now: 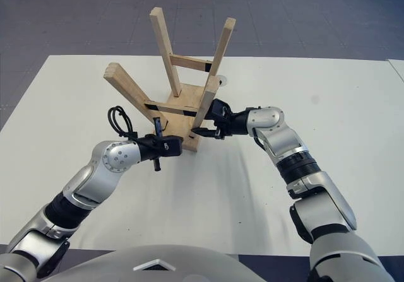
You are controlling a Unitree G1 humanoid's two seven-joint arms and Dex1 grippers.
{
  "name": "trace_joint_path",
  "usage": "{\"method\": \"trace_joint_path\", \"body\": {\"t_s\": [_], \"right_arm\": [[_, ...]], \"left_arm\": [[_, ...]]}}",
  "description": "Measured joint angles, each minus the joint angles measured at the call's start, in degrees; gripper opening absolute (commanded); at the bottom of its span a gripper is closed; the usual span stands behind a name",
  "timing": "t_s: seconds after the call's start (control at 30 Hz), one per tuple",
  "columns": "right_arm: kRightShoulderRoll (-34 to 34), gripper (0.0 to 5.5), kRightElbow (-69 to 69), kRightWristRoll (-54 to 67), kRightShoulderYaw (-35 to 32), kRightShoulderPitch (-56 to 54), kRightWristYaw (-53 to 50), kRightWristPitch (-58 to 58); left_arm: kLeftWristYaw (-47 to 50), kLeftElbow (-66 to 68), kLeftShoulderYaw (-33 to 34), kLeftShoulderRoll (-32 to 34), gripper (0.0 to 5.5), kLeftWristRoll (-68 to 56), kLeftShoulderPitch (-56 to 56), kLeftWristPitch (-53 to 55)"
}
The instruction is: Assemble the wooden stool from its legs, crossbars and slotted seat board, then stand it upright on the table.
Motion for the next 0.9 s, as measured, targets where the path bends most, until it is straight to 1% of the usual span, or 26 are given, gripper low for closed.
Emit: {"method": "trace_joint_path", "body": {"t_s": [0.1, 0.13, 0.17, 0.23, 0.3, 0.37, 0.43, 0.5, 0.57, 0.63, 0.73, 0.8, 0.83, 0.87, 0.9], "right_arm": [[-0.05, 2.03, -0.42, 0.0, 0.04, 0.0, -0.11, 0.41], [-0.1, 2.03, -0.78, 0.0, 0.07, 0.15, -0.25, 0.5], [-0.24, 2.03, -1.2, 0.0, 0.08, 0.35, -0.44, 0.75], [-0.65, 2.03, -2.46, 0.0, 0.14, 0.89, -1.07, 1.54], [-0.89, 2.03, -2.92, 0.0, 0.16, 1.16, -1.33, 1.64], [-1.13, 2.03, -2.94, 0.0, 0.16, 1.18, -1.34, 1.64], [-1.16, 2.03, -2.92, 0.0, 0.15, 1.18, -1.34, 1.63], [-1.17, 2.03, -2.26, 0.0, 0.12, 1.2, -1.16, 0.47], [-1.16, 2.03, -0.8, 0.0, 0.14, 0.69, -0.56, -1.93], [-1.17, 2.03, 1.15, -0.04, 0.24, 0.14, 0.55, -4.81], [-1.16, 2.03, 4.39, -0.09, 0.22, -1.01, 2.79, -8.76], [-1.11, 2.04, 6.51, -0.09, -0.2, -1.27, 3.69, -10.86], [-1.08, 2.42, 7.06, -0.09, -0.47, -1.31, 3.9, -11.11], [-1.05, 2.58, 7.4, -0.29, -0.83, -1.28, 4.16, -11.09], [-1.57, 2.82, 8.61, -4.81, -0.51, -1.02, 4.14, -9.73]], "left_arm": [[4.95, -6.56, 7.83, -3.52, 0.1, -6.92, 1.15, -6.94], [5.79, -10.73, 10.73, -3.77, 0.1, -10.34, 4.41, -10.66], [5.72, -13.11, 12.33, -3.32, 0.1, -12.65, 8.09, -13.05], [3.22, -14.44, 15.34, 1.03, 0.1, -16.92, 19.54, -18.0], [0.05, -10.54, 19.72, 6.16, 0.1, -19.25, 29.55, -22.01], [-0.69, -5.1, 24.11, 8.79, 0.1, -20.88, 34.45, -23.78], [-0.22, 0.99, 28.64, 8.84, 0.1, -23.44, 35.01, -24.28], [1.88, 8.52, 32.32, 7.88, 0.1, -26.35, 31.82, -23.87], [3.91, 13.42, 33.21, 6.89, 0.1, -26.59, 27.68, -23.54], [5.35, 16.64, 32.74, 6.17, 0.1, -25.76, 23.49, -23.5], [7.52, 20.79, 30.51, 4.21, 0.1, -23.56, 17.28, -23.51], [9.02, 24.14, 27.79, 2.2, 0.1, -21.16, 13.73, -23.16], [9.48, 25.5, 26.32, 1.49, 0.1, -20.08, 12.63, -22.85], [10.01, 26.74, 25.06, 0.59, 0.1, -18.82, 11.57, -22.28], [10.42, 27.83, 23.56, -0.4, 0.1, -17.95, 10.27, -21.57]]}}
